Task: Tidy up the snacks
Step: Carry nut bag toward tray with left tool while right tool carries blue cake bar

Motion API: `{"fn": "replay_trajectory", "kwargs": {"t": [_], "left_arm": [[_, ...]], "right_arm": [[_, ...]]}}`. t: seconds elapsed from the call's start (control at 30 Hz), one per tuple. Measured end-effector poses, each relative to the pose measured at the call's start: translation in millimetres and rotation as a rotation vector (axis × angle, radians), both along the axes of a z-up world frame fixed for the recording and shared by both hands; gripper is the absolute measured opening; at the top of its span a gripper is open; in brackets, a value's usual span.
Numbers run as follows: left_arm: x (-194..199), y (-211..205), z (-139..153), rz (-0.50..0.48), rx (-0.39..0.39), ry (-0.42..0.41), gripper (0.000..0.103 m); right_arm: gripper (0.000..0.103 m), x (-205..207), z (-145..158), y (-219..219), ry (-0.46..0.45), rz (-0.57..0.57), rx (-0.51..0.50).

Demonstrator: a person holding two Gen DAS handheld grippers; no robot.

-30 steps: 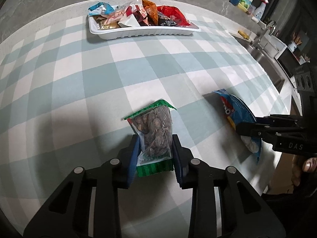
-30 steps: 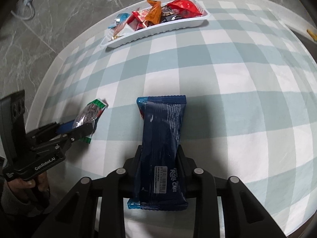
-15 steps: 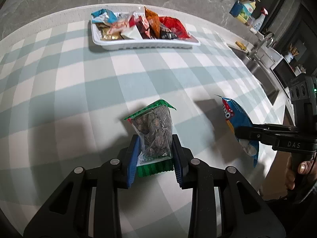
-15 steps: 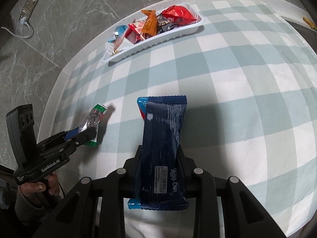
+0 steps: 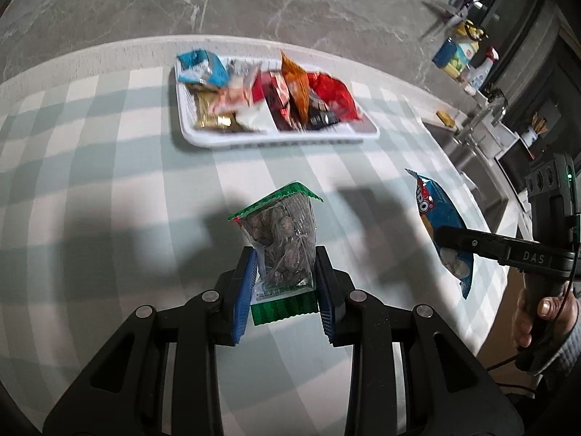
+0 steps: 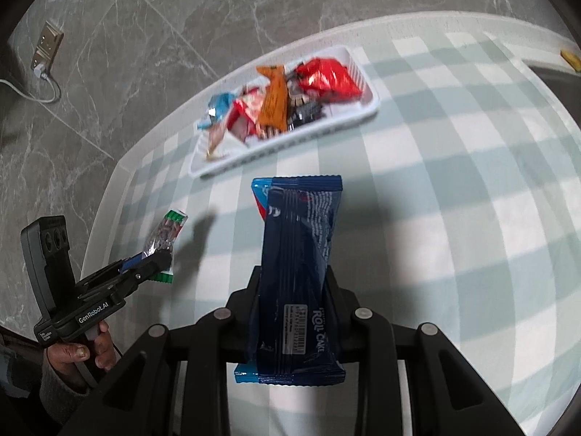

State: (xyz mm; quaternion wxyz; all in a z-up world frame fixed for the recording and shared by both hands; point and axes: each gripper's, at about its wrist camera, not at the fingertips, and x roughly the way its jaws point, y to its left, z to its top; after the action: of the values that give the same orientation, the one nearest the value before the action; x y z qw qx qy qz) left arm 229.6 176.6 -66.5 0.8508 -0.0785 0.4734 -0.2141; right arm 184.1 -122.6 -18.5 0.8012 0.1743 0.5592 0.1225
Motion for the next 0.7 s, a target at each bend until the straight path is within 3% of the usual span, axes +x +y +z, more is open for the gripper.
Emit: {"fn": "replay_trajectory", "kwargs": {"t": [0.4,0.7], "left_arm": [[85.7,-1.6,34.3,0.022,-0.026,-0.052,0.029],[144.6,-10.3,38.9,0.038,-0.017,-0.058,0.029]], "right_arm": [[0.032,81.5,16.1,2.9,-0.059,0.026,0.008],[0.032,144.5,15.3,3.7,-0.083,0.049,0.003]]}}
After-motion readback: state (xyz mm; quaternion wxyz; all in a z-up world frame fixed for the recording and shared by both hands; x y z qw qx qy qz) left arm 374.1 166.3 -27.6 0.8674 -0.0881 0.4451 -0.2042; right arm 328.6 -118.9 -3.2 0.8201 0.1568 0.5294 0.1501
